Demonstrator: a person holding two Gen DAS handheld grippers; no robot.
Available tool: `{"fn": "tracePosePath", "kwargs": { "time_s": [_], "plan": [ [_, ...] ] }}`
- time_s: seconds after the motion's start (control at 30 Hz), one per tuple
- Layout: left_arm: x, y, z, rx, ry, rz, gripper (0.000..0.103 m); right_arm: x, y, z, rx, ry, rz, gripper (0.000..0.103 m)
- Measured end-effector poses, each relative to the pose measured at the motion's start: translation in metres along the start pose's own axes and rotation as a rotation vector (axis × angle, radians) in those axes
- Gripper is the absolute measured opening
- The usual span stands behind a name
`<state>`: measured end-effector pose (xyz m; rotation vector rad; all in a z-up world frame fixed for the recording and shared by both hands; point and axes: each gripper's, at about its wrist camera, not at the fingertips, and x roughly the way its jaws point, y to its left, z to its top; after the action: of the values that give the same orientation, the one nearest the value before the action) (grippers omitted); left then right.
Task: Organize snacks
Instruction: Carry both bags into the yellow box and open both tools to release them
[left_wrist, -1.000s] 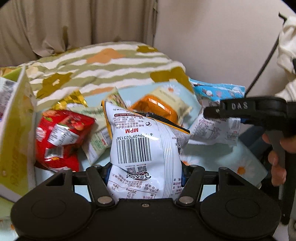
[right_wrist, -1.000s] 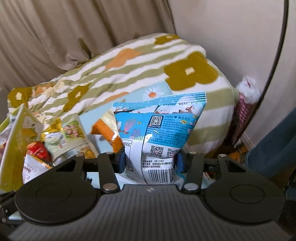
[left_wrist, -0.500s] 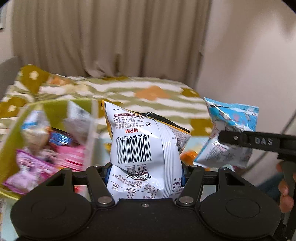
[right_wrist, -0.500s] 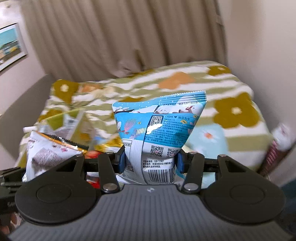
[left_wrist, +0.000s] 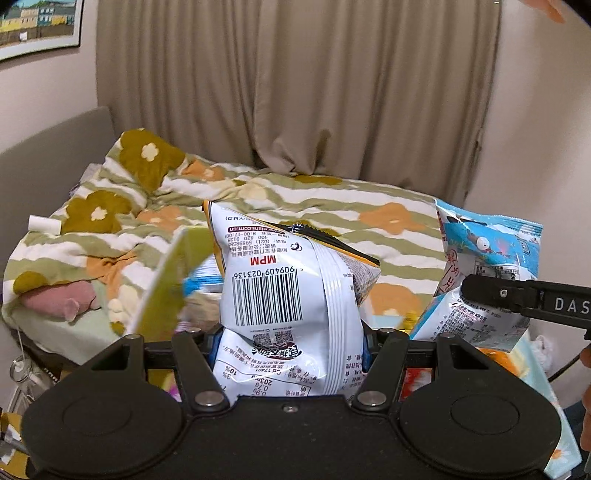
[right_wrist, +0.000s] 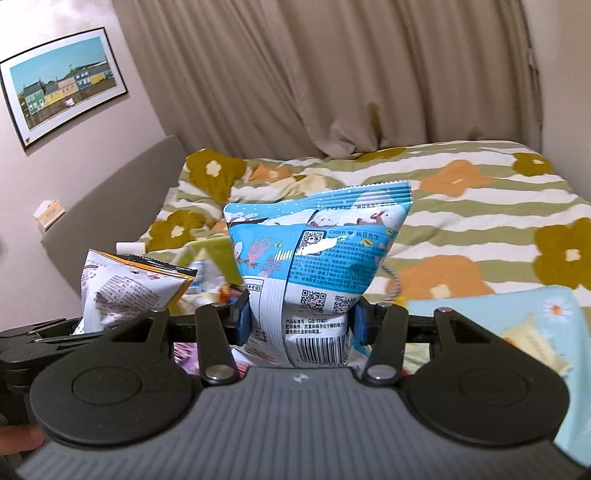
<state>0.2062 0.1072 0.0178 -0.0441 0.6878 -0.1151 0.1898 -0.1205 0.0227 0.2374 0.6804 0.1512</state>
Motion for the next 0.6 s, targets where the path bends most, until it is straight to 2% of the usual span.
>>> {"fn": "tracePosePath", "kwargs": {
  "time_s": [0.23, 0.27, 0.3, 0.37, 0.6],
  "plan": [
    [0.038, 0.051, 0.001, -0.033, 0.083, -0.024, 0.066, 0.048, 0.050, -0.001, 0.000, 0.046, -0.008, 0.065],
    [0.045, 0.057, 0.001, -0.041, 0.095, -0.034, 0.071, 0.052, 0.055, -0.003, 0.006, 0.051, -0.013, 0.065],
    [0.048, 0.061, 0.000, -0.047, 0.104, -0.044, 0.083, 0.058, 0.059, -0.004, 0.012, 0.057, -0.019, 0.065],
    [0.053, 0.067, 0.000, -0.048, 0.112, -0.050, 0.097, 0.065, 0.066, -0.008, 0.019, 0.067, -0.032, 0.065],
    [0.036, 0.079, -0.012, -0.032, 0.101, -0.069, 0.099, 0.078, 0.080, -0.016, 0.034, 0.091, -0.071, 0.065]
  ]
}}
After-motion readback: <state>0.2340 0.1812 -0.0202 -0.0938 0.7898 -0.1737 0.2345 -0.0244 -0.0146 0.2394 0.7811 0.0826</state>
